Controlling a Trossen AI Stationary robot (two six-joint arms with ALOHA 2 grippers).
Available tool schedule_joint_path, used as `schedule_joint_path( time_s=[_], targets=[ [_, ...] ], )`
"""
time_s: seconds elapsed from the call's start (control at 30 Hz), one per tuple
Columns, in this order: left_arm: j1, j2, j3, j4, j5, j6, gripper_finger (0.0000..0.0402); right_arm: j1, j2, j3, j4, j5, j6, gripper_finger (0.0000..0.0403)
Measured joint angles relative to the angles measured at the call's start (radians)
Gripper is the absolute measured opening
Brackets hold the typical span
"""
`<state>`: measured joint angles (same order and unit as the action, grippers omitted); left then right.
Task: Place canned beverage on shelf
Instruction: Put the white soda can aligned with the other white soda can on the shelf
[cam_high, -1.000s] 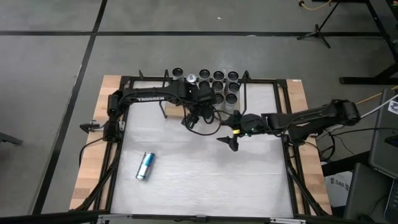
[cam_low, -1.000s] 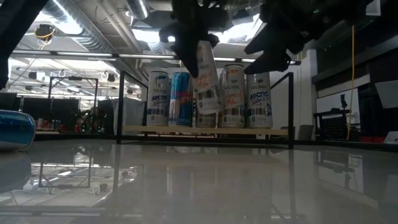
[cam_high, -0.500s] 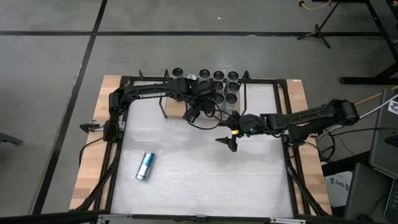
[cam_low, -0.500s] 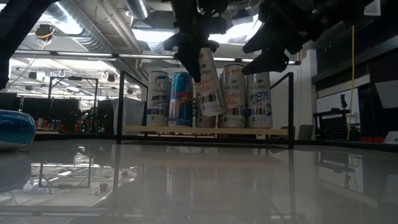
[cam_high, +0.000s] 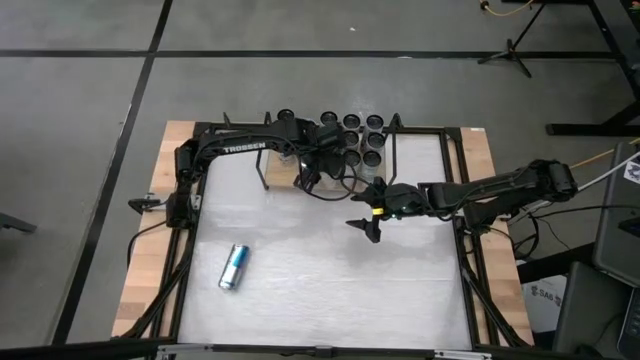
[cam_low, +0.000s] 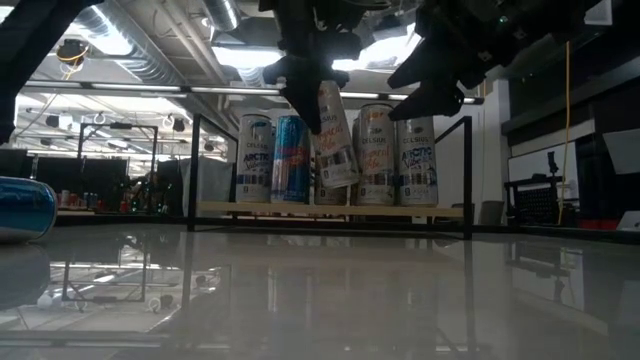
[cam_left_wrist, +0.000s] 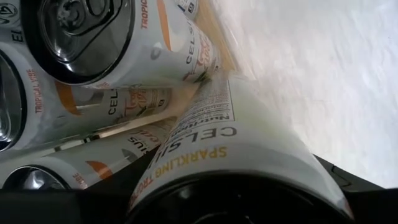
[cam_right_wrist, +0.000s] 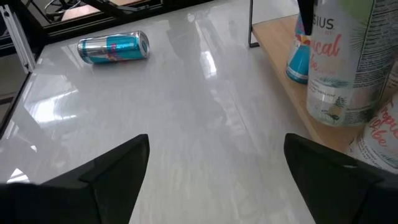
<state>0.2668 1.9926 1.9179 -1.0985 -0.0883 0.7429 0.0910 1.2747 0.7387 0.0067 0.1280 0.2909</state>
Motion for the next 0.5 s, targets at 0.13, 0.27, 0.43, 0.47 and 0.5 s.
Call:
schedule_joint_path(
  time_s=[0.13,0.27,0.43,0.47,0.5],
  targets=[
    [0.000,0.000,0.000,0.000,0.000,0.001,0.0243,0.000,0.006,0.000,0.003,0.004,0.000,0.0363],
    [0.000,0.000,0.000,-0.001,0.000,0.001,0.0243,0.000,0.027,0.000,0.009,0.047,-0.001,0.0363],
    [0.000,0.000,0.000,-0.006,0.000,0.001,0.0243,0.000,0.062,0.000,0.065,0.086,-0.001,0.0363],
    [0.000,0.000,0.000,-0.006,0.000,0.001,0.0243,0.000,0.071,0.001,0.078,0.091,-0.002,0.0363],
    [0.000,0.000,0.000,-0.006,0.001,0.001,0.0243,0.000,0.080,0.000,0.095,0.096,-0.003,0.0363]
  ],
)
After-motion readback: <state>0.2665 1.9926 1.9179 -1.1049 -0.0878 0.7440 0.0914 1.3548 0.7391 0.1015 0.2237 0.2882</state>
